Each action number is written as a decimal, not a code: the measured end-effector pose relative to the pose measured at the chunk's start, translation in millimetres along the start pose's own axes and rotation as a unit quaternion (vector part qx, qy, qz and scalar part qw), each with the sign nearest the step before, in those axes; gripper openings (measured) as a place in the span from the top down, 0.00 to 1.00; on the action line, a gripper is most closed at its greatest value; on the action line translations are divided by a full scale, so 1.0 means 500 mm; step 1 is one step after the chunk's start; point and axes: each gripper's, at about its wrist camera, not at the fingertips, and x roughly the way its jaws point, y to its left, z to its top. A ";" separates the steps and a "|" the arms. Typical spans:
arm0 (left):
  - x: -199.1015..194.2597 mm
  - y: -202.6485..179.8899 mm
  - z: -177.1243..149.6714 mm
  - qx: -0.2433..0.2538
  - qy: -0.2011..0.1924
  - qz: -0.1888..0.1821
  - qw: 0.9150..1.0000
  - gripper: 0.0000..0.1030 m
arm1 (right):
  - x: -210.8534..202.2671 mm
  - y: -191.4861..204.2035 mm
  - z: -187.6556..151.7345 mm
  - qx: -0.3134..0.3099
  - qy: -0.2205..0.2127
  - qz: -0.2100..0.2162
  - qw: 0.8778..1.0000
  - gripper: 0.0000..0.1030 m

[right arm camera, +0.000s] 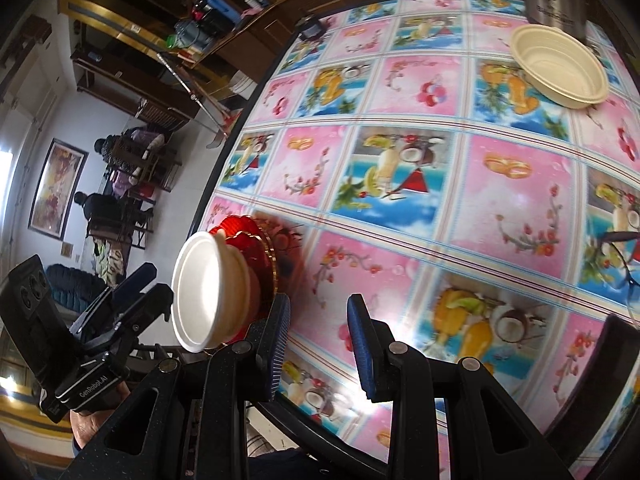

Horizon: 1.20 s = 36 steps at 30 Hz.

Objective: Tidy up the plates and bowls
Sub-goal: 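Open the left gripper and withdraw it from the plate stack, then move the right gripper to the beige pulp bowl and grasp its rim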

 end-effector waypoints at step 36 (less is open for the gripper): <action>0.204 -0.262 0.074 0.047 0.077 -0.083 0.992 0.31 | -0.217 -0.474 0.375 0.080 -0.078 -0.168 0.979 0.65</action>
